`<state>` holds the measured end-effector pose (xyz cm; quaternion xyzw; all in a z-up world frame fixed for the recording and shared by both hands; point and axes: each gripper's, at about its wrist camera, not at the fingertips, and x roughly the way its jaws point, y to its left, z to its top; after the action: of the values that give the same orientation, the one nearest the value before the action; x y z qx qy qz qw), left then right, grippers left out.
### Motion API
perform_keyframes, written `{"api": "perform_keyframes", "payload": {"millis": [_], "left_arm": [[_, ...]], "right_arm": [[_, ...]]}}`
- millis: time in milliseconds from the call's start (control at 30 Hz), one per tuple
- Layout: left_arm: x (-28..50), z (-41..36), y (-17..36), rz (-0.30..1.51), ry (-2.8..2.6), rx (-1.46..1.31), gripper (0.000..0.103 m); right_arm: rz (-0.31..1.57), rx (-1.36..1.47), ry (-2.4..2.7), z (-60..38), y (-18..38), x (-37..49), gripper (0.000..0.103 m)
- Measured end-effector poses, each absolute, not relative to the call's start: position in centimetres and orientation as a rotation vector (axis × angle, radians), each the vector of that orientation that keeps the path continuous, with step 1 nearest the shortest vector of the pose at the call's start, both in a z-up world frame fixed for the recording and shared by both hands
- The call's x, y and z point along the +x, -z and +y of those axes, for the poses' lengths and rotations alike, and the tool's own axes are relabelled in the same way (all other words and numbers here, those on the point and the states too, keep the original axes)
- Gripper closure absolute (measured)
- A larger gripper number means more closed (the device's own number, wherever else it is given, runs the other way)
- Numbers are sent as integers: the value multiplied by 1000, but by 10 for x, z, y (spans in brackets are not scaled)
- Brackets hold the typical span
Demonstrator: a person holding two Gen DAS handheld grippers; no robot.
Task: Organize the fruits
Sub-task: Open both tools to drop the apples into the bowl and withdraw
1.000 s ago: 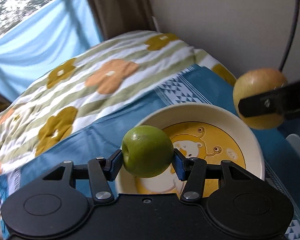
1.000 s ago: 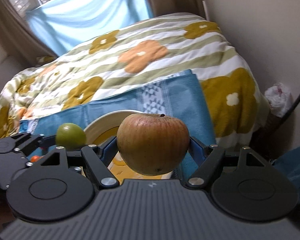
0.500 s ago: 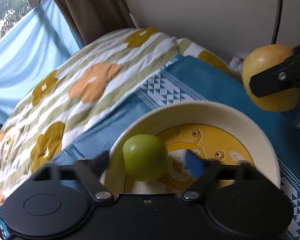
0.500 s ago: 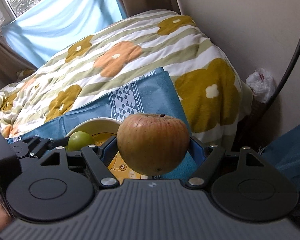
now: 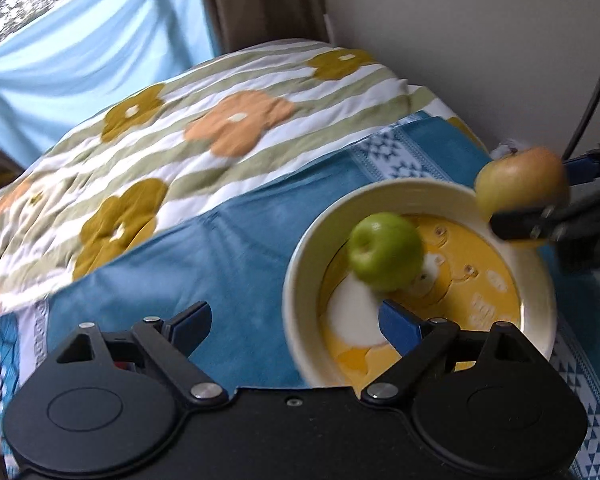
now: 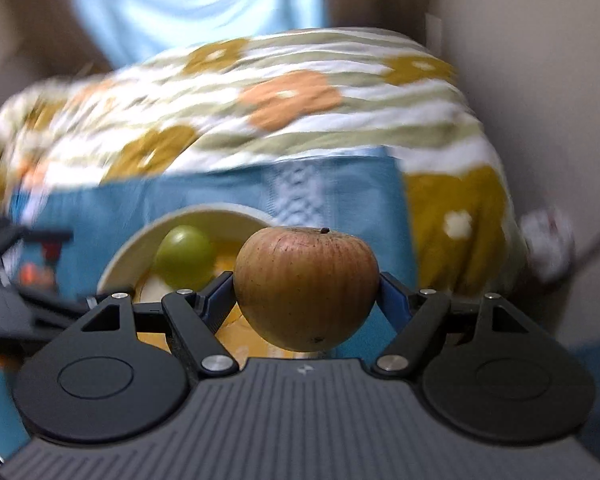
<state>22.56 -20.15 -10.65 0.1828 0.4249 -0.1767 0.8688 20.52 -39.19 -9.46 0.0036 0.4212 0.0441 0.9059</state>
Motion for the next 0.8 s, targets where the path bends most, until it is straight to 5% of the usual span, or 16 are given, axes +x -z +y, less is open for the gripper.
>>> {"api": "perform_keyframes", "payload": {"millis": [500, 567, 600, 800], "left_arm": [[207, -169, 101, 916, 260, 287, 10], [205, -169, 99, 918, 252, 274, 10], [203, -168, 98, 915, 249, 269, 10], [190, -169, 87, 892, 230, 248, 10]], "right_arm": [[864, -140, -212, -358, 130, 217, 12], [832, -182, -198, -354, 126, 213, 10], [811, -203, -186, -352, 123, 211, 0], [792, -173, -166, -360, 113, 199, 0]]}}
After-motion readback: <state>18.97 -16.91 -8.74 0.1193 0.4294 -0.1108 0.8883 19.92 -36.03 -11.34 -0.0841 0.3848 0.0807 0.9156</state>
